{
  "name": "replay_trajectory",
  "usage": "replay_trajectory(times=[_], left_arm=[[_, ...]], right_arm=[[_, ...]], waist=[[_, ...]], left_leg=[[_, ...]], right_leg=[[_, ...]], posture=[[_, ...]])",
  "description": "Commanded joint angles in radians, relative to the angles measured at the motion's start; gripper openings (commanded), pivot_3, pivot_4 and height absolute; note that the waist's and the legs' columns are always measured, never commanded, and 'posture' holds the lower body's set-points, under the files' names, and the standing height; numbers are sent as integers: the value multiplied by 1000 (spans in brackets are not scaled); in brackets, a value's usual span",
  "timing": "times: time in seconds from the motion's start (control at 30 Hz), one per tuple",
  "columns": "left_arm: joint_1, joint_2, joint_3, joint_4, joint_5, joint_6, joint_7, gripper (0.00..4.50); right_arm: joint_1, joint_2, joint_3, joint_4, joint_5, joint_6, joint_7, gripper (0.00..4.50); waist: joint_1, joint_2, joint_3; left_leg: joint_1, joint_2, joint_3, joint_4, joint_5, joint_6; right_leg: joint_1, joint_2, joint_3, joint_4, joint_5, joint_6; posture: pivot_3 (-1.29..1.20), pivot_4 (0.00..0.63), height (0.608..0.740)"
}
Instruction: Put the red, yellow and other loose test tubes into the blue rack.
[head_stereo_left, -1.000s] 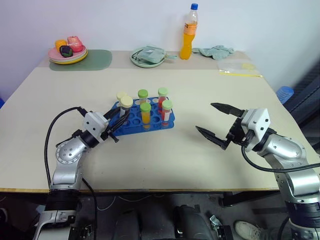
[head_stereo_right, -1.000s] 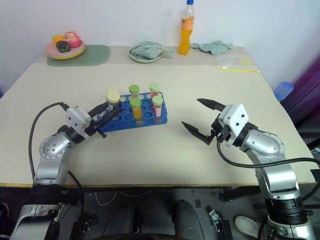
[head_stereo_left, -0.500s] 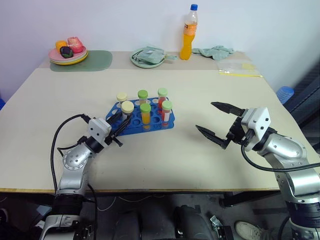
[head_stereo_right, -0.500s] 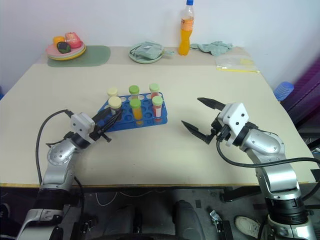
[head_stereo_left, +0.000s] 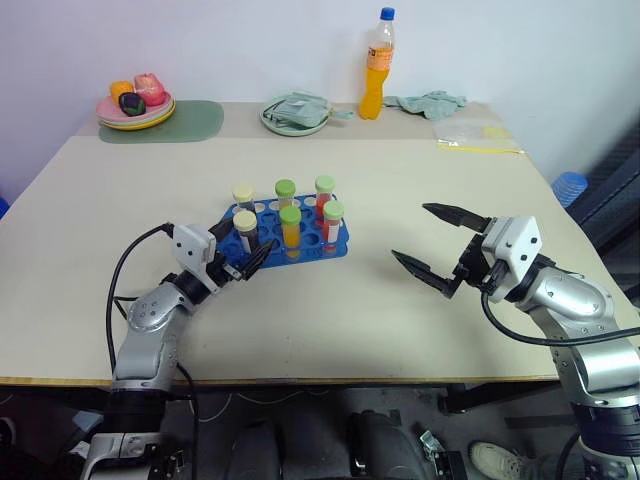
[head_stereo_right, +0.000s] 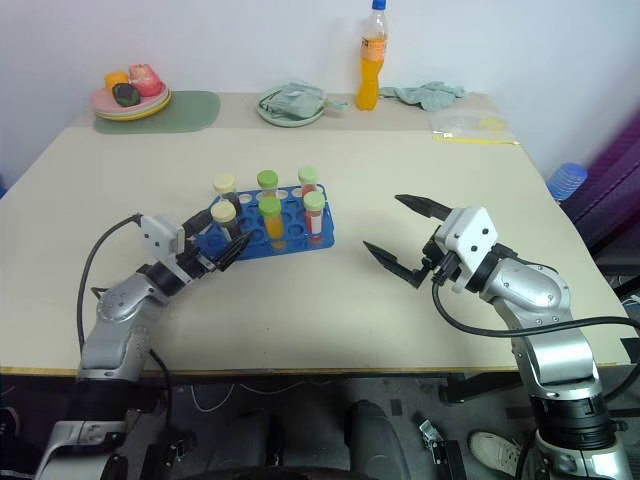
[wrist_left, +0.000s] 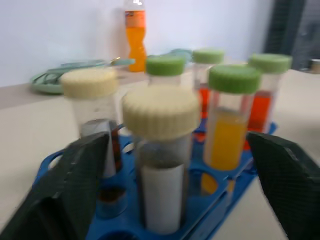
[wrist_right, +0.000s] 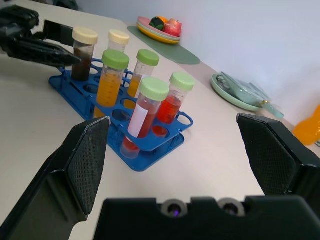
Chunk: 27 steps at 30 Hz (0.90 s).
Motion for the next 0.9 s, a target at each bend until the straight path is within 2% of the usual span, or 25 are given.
replay_trajectory(times=[0.03,0.2,0.3,0.37,0.57,0.9], left_arm=[[30,72,85,-126,-122,85,-51,4467],[119,287,237,-169,-362,336,-217,4467],[113,409,279,-108,-372,355,-353,4467],[80,455,297,-47,-396,382,-419,4467],[8,512,274,72,-339,289,-621,4467],[92,456,315,75,-298,157,-652,4467]], right_arm=[[1,0,-16,-16,3,-21,-4,4500],[10,3,-17,-20,30,-2,4,4500],[28,-7,-28,-33,77,33,28,4500],[31,-19,-33,-43,119,67,51,4500],[67,-89,-54,-97,271,220,131,4500],[-12,-58,15,-48,215,208,104,4500]], waist=[[-2,0,0],[-3,1,1],[3,1,2],[5,1,2],[2,2,2],[-2,2,3]], left_leg=[[0,0,0,0,0,0],[0,1,0,-1,0,0],[0,1,0,-1,0,0],[0,1,1,-1,0,0],[-2,1,1,-3,0,0],[-2,1,2,-3,0,0]], right_leg=[[0,0,0,0,0,0],[-1,0,0,0,0,-1],[-2,0,0,0,-2,-3],[-2,0,-1,-1,-2,-3],[-2,-1,-1,-5,-2,-4],[-2,0,-1,-7,-2,-3]], posture=[[0,150,740],[0,150,740],[0,150,740],[0,150,740],[0,150,740],[0,150,740]])
